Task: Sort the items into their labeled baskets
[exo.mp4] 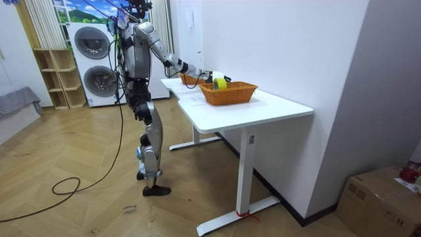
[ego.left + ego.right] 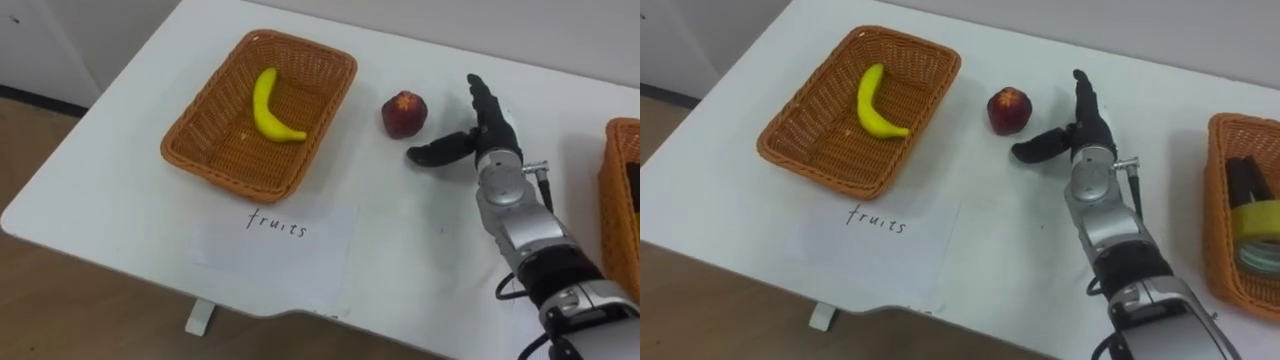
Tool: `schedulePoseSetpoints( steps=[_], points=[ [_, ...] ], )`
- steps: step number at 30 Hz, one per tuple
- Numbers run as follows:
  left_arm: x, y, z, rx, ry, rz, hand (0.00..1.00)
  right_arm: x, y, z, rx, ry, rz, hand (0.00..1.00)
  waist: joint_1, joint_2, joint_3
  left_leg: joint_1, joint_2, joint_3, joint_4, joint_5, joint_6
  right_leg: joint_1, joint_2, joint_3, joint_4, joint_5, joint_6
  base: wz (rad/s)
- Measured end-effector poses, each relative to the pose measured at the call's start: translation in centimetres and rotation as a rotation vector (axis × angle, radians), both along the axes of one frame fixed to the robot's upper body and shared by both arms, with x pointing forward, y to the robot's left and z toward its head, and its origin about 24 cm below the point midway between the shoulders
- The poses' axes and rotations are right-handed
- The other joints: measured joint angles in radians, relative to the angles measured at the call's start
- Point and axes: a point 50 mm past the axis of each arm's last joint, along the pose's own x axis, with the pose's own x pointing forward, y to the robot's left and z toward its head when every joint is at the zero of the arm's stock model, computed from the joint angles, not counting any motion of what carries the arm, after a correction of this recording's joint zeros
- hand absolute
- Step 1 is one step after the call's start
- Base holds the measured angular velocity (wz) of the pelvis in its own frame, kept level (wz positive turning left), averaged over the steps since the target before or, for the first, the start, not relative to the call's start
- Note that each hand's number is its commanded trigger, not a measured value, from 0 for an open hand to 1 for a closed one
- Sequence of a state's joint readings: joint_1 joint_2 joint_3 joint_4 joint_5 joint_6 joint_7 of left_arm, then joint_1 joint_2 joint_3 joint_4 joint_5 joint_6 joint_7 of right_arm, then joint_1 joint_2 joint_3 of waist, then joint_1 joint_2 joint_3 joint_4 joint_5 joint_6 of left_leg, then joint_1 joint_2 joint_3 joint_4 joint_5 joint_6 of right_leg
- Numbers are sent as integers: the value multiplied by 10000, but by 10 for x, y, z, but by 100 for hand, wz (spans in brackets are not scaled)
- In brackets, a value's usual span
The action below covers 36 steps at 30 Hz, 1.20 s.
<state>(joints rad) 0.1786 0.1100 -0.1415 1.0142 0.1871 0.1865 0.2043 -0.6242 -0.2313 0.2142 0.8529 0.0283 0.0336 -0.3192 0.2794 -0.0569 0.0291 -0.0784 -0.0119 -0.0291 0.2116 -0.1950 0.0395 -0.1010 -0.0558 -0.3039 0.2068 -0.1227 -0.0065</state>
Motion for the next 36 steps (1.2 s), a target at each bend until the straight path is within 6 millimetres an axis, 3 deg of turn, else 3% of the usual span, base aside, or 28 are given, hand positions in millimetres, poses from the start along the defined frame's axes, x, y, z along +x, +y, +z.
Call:
schedulePoseSetpoints(
  steps=[10, 26, 36],
  points=[
    [17, 1, 0, 94, -124, -140, 0, 7, -2, 5, -482, -18, -308, 0, 226, -94, -6, -354, 47, 25, 112, 21, -31, -333, 44, -5, -9, 125, -88, -3],
    [33, 4, 4, 278, -640, -741, 0, 13, 8, 16, -1203, -484, 51, 0, 284, -192, 3, -643, 138, 35, 105, 83, -135, -531, 135, -115, -35, 199, -191, 1],
    [35, 4, 2, 267, -504, -1018, 0, 15, 20, 17, -1480, -595, 995, 0, 302, -143, 80, -606, 166, 136, 30, 86, -141, -532, 131, -182, -29, 218, -222, -2]
  ],
)
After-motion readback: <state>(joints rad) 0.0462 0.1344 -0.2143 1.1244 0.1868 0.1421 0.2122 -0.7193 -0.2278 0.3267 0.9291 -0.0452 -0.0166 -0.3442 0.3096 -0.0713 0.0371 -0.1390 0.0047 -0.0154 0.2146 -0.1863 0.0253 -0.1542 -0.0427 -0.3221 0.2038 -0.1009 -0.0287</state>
